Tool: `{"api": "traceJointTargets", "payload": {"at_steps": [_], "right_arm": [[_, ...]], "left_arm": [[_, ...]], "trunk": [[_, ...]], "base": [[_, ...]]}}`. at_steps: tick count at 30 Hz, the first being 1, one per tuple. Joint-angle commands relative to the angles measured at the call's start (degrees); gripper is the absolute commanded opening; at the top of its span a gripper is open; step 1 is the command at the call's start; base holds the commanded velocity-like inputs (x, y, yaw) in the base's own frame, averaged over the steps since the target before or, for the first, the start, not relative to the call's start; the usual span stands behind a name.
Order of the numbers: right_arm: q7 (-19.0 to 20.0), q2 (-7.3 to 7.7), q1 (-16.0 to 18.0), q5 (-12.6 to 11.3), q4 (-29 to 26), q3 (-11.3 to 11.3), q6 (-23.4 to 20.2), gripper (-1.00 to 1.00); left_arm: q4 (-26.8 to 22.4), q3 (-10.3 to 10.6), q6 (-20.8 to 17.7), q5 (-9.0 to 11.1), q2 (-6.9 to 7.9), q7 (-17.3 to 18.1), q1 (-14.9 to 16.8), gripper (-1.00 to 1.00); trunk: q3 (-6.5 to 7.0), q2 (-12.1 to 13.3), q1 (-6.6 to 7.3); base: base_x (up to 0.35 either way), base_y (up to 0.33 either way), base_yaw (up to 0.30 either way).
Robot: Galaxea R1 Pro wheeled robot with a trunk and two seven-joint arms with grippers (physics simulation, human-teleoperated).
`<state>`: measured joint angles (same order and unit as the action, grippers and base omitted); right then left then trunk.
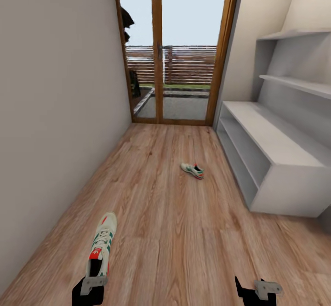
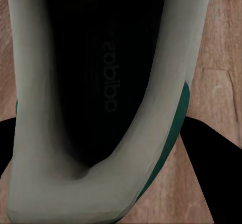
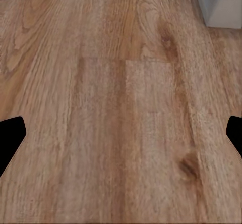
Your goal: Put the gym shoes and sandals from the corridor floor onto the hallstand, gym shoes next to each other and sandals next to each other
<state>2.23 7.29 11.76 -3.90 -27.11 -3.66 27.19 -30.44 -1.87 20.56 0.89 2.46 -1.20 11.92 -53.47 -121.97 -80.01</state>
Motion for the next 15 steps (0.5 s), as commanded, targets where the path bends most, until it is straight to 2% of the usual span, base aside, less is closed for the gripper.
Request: {"api": "traceJointTargets", "payload": {"at_steps": [1,8,15], "right_arm": [[0.2,0.00,0.0,-0.4,0.0,0.0,0.2,1.00],[0.2,0.00,0.0,-0.4,0.0,0.0,0.2,1.00],[0.2,0.00,0.0,-0.4,0.0,0.0,0.2,1.00]], "left_arm": [[0.0,0.1,0.2,0.1,0.00,-0.1,0.0,-1.00],[0.0,0.0,0.2,0.1,0.00,-0.1,0.0,-1.00],[0.0,0.0,0.2,0.1,0.00,-0.1,0.0,-1.00]], "trunk": [[-0.02,0.0,-0.02],[0.03,0.0,-0.02],[0.03,0.0,-0.02]], "base": [[0.331,-0.099,0.120],[0.335,-0.074,0.024],[0.337,-0.009,0.002]]}}
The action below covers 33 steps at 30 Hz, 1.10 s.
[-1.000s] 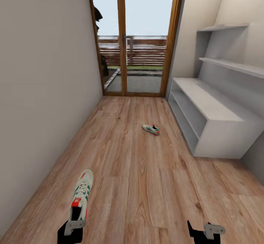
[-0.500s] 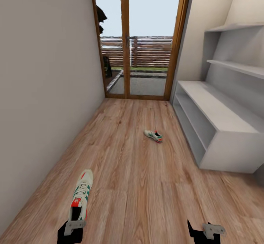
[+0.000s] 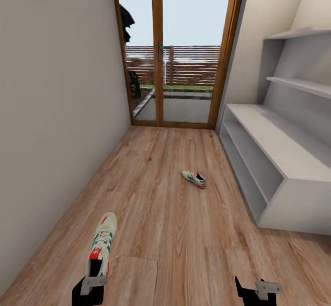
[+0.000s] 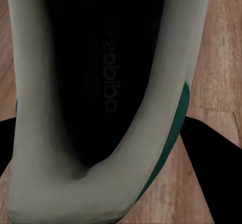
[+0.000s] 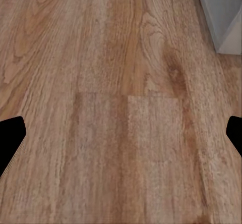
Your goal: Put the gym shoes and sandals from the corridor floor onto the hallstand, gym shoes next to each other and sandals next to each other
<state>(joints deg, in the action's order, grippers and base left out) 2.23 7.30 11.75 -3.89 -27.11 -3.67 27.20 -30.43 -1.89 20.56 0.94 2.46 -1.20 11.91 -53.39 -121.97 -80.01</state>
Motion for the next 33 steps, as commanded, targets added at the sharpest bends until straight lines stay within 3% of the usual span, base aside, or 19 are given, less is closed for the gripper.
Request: {"api": "traceJointTargets", "payload": {"at_steps": [1,16,33], "right_arm": [[0.2,0.00,0.0,-0.4,0.1,0.0,0.2,1.00],[0.1,0.00,0.0,-0.5,0.0,0.0,0.2,1.00],[0.2,0.00,0.0,-0.5,0.0,0.0,0.2,1.00]], "left_arm": [[0.0,0.0,0.2,0.1,0.01,-0.1,0.0,-1.00],[0.0,0.1,0.2,0.0,0.01,-0.1,0.0,-1.00],[0.0,0.1,0.2,0.0,0.01,-0.1,0.0,-1.00]], "trunk": [[-0.05,0.0,-0.03],[-0.05,0.0,-0.03],[-0.05,0.0,-0.03]], "base": [[0.338,-0.001,0.000],[0.338,0.000,0.090],[0.338,0.000,0.006]]}}
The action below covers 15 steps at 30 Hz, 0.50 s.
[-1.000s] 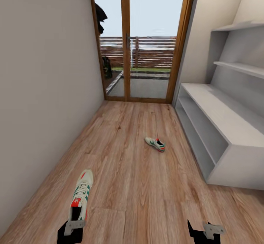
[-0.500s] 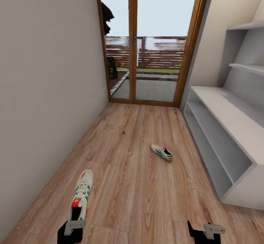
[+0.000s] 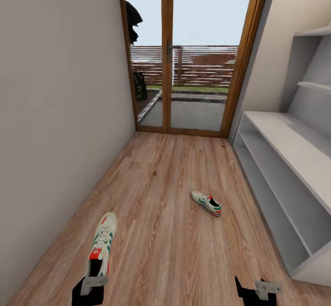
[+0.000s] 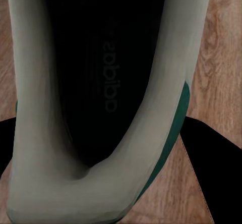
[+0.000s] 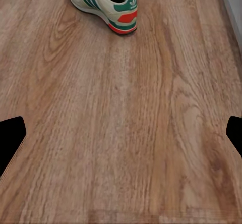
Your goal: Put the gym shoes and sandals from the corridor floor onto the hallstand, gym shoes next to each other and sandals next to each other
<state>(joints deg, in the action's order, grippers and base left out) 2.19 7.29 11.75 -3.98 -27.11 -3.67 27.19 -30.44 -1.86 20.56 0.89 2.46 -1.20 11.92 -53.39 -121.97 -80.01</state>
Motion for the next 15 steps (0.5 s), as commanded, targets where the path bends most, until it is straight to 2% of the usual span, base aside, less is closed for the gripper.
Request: {"api": "traceJointTargets", "payload": {"at_steps": [1,15], "right_arm": [[0.2,0.00,0.0,-0.4,0.0,0.0,0.2,1.00],[0.2,0.00,0.0,-0.4,0.0,0.0,0.2,1.00]], "left_arm": [[0.0,0.1,0.2,0.1,0.01,-0.1,0.0,-1.00],[0.0,0.0,0.2,0.1,0.01,-0.1,0.0,-1.00]], "trunk": [[-0.05,0.0,-0.03],[-0.05,0.0,-0.03]], "base": [[0.338,0.000,0.000],[0.338,-0.010,0.000]]}}
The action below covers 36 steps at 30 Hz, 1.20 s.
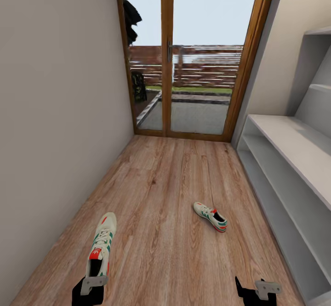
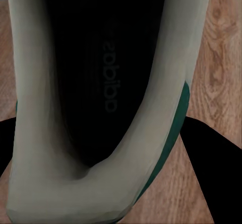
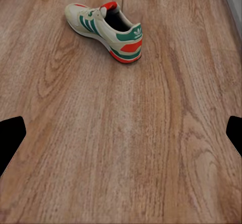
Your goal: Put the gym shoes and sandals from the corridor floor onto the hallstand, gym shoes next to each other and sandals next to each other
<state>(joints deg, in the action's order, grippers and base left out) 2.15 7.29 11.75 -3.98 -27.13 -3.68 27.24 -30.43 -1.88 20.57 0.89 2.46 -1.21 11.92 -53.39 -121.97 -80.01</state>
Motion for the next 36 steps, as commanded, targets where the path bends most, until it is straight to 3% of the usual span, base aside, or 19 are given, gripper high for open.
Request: {"api": "traceJointTargets", "payload": {"at_steps": [1,12,36], "right_arm": [[0.2,0.00,0.0,-0.4,0.0,0.0,0.2,1.00],[0.2,0.00,0.0,-0.4,0.1,0.0,0.2,1.00],[0.0,0.00,0.0,-0.4,0.1,0.0,0.2,1.00]], "left_arm": [[0.0,0.0,0.2,0.1,0.01,-0.1,0.0,-1.00],[0.0,0.1,0.2,0.0,0.01,-0.1,0.0,-1.00],[0.0,0.0,0.2,0.0,0.01,-0.1,0.0,-1.00]], "trunk": [[-0.05,0.0,-0.03],[-0.05,0.0,-0.03],[-0.05,0.0,-0.03]], "base": [[0.337,-0.075,0.000],[0.317,-0.131,0.117],[0.303,-0.165,0.003]]}}
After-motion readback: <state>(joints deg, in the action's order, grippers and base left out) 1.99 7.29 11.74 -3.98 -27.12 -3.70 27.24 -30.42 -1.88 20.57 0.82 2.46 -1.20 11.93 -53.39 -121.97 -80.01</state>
